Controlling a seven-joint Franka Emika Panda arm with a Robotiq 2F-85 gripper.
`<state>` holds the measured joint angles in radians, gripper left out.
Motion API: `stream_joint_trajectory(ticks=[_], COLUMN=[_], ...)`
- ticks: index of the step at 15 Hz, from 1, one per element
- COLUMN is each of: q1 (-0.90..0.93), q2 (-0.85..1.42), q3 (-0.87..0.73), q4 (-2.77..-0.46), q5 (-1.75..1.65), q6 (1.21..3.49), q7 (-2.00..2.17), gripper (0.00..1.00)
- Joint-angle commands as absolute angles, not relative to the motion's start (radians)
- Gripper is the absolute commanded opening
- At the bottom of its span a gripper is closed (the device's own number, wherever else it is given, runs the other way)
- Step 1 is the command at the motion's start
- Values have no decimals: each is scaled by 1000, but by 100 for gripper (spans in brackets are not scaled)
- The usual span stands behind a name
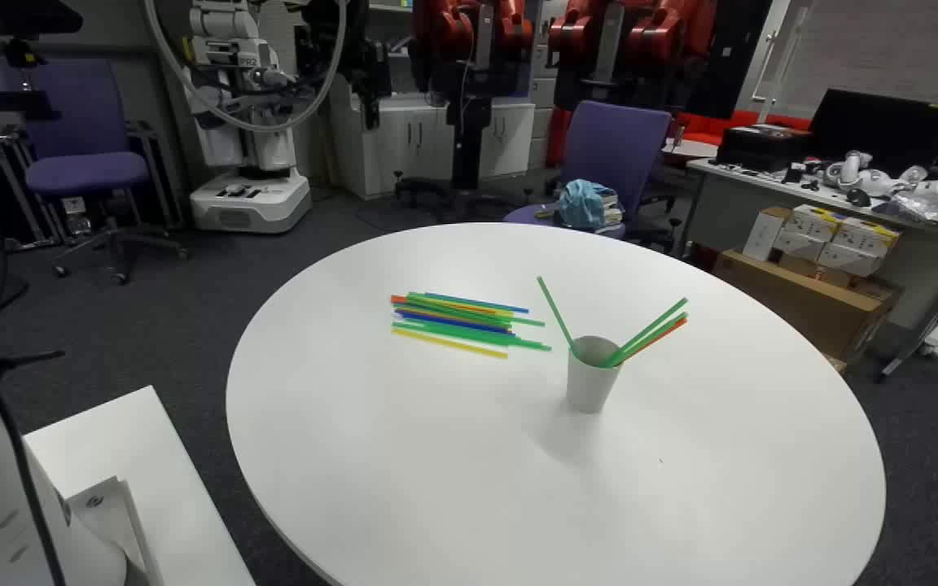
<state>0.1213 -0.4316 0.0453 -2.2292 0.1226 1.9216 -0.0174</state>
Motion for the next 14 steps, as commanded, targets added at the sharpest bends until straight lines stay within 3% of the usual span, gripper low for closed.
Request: stream_joint_trajectory(ticks=[1,8,14], q1=[111,105,41], q2=[-430,-419,-174], q3=[54,60,57], q4=[-2227,-2219,-2156], q5=[126,121,134], q6=[1919,1943,2139], q7=[-20,4,276], gripper=[100,100,100])
